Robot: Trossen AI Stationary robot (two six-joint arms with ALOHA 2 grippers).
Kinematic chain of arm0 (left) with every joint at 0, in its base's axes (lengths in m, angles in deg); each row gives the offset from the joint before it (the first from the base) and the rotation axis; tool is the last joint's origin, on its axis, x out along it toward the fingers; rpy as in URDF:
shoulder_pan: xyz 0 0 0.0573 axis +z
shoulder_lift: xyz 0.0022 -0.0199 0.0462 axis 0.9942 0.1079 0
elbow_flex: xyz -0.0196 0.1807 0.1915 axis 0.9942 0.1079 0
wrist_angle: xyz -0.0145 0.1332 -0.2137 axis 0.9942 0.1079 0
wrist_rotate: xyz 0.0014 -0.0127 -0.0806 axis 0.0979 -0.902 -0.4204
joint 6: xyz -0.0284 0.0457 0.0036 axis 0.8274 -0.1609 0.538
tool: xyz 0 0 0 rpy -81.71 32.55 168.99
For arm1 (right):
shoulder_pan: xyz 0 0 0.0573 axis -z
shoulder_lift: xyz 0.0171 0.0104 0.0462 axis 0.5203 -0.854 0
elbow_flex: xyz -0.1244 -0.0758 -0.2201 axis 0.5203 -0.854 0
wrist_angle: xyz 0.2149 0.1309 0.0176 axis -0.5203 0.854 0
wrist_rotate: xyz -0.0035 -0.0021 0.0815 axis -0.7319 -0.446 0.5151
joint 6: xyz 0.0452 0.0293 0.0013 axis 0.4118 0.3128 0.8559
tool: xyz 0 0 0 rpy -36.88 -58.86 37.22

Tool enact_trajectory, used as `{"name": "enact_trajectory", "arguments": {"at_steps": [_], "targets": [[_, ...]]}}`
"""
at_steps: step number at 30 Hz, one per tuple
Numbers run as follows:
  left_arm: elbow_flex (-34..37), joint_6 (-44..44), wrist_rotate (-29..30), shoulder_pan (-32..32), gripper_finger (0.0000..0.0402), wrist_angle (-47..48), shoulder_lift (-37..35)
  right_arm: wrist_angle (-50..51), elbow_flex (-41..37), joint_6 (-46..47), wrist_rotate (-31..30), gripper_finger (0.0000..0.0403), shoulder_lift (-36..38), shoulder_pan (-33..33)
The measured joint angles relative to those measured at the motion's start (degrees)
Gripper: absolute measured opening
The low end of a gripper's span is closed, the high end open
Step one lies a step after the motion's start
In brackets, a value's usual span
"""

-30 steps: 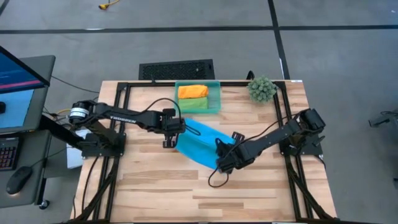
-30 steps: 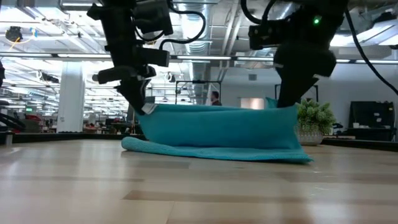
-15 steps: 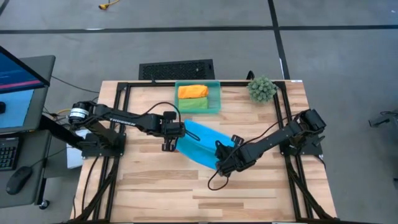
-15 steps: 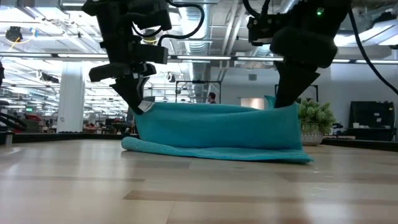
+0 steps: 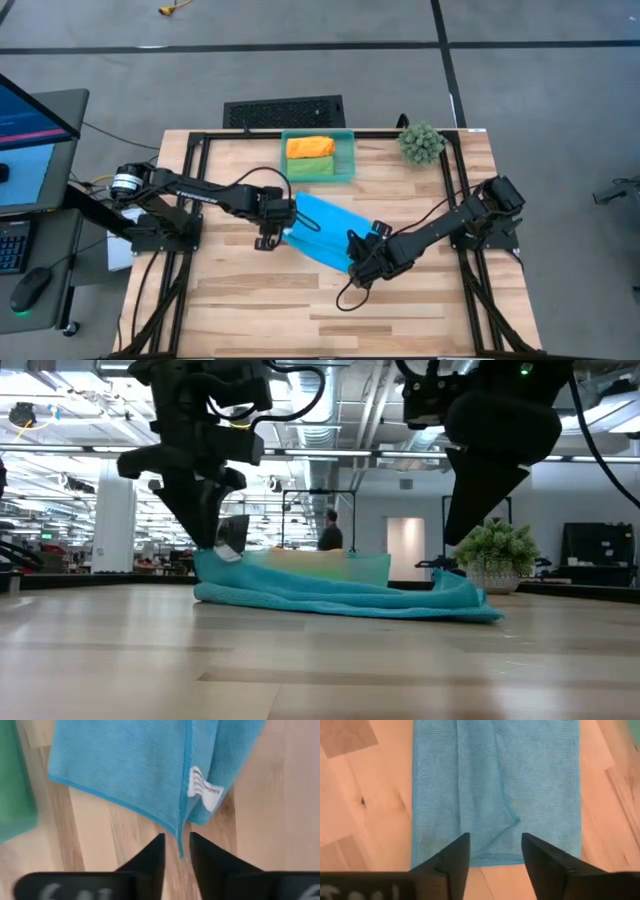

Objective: Roll microfiber towels into tight, uniform cylinder then place into a basket
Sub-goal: Roll the blue microfiber cloth

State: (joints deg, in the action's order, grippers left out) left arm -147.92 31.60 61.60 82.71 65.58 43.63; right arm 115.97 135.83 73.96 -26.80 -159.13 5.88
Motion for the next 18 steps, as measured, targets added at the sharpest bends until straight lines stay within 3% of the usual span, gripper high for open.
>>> {"name": "enact_trajectory", "arguments": {"at_steps": [8, 18], "targets": [[0.00, 1.69, 0.32, 0.02, 0.0160, 2.98, 0.00, 3.64, 0.00, 4.67, -3.91, 0.0224, 0.00, -0.92], [0.00, -0.19, 7.31, 1.66, 0.0166, 6.55, -6.79, 17.59, 0.24, 5.72, -7.45, 0.0190, 2.96, 1.75]]}}
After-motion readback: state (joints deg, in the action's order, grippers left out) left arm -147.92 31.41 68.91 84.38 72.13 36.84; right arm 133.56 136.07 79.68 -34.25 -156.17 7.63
